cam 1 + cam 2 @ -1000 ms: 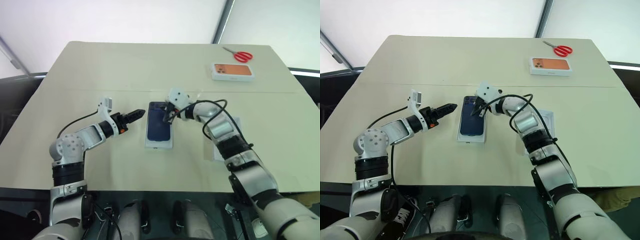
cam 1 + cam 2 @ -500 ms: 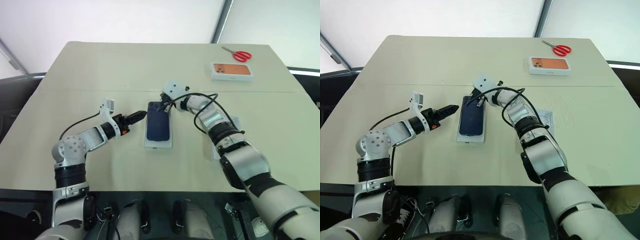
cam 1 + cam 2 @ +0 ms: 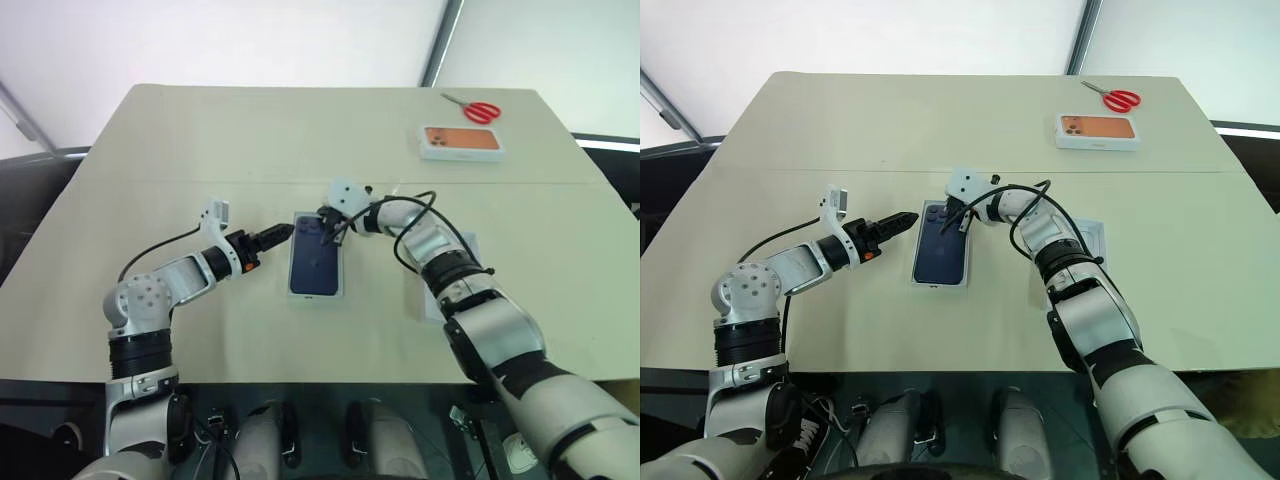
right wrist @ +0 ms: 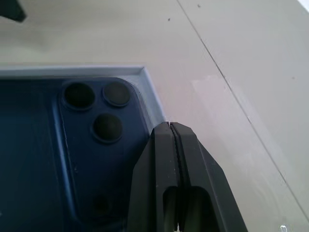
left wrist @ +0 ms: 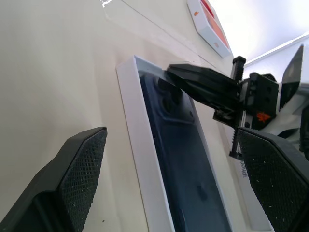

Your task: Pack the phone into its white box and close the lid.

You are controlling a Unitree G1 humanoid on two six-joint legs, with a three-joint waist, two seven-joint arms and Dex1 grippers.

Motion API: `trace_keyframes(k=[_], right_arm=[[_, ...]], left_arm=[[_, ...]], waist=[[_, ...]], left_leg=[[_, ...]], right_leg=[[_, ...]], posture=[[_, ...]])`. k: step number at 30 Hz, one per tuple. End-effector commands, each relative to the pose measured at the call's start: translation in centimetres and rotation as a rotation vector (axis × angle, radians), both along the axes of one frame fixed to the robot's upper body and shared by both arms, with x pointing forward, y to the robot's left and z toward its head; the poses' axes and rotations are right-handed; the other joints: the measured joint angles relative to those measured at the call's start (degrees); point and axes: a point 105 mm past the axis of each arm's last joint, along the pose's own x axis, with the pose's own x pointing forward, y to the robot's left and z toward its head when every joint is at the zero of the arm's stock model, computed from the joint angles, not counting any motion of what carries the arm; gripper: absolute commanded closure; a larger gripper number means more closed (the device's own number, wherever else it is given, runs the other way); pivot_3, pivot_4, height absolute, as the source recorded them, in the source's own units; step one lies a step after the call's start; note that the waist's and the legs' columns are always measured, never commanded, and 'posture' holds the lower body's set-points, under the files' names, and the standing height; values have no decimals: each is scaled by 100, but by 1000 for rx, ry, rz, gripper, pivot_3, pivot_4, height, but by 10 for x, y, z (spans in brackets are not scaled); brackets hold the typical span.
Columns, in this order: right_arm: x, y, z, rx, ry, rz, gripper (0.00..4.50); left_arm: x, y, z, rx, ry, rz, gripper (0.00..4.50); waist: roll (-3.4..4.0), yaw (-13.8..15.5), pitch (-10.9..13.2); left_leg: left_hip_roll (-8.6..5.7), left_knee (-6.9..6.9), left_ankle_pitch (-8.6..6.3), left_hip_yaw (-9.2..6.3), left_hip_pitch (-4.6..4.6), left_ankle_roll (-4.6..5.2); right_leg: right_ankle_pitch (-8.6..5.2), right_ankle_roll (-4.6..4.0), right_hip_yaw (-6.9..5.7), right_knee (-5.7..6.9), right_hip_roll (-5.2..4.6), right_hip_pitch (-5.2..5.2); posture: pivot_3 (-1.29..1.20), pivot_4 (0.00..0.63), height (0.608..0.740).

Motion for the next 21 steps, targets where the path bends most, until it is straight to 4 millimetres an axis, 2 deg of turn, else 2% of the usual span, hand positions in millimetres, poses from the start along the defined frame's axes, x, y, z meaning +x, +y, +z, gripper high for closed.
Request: trace_keyframes(k=[1, 7, 11, 16, 19, 21], right_arm=[[-8, -4, -16, -28, 53, 14, 4466], [5, -3, 13, 60, -57, -59, 4466], [-1, -1, 24, 109, -50, -8, 4466], [-20, 2, 31, 187, 32, 80, 4466], [-51, 5, 24, 196, 163, 205, 4466], [-61, 5, 18, 185, 215, 224, 4466]], left_arm=[[2, 2, 13, -13, -51, 8, 0], [3, 1, 13, -10, -49, 8, 0], [3, 3, 15, -7, -64, 18, 0], [2, 4, 13, -10, -57, 16, 0], [1, 2, 15, -21, -62, 7, 0], [1, 1, 14, -17, -59, 2, 0]], waist=[[0, -21, 0], [0, -60, 0], [1, -63, 1], [1, -63, 1], [1, -39, 1], [1, -41, 1]], left_leg=[[0, 0, 0, 0, 0, 0], [0, -1, 1, 0, 1, -2], [-1, -1, 1, 0, -1, -1], [0, -2, 1, 0, -1, -1], [0, -2, 1, -1, -1, -1], [-1, -2, 0, -1, -2, 0]], right_leg=[[0, 0, 0, 0, -1, 0], [0, 0, 0, 1, -1, 0], [0, 0, 0, 0, -1, -1], [0, 0, 0, -1, -1, -1], [0, 0, 0, -2, -2, -1], [0, 0, 0, -3, -3, -1]], posture=[[0, 150, 738], [0, 150, 738], [0, 150, 738], [0, 150, 738], [0, 150, 738], [0, 150, 738]])
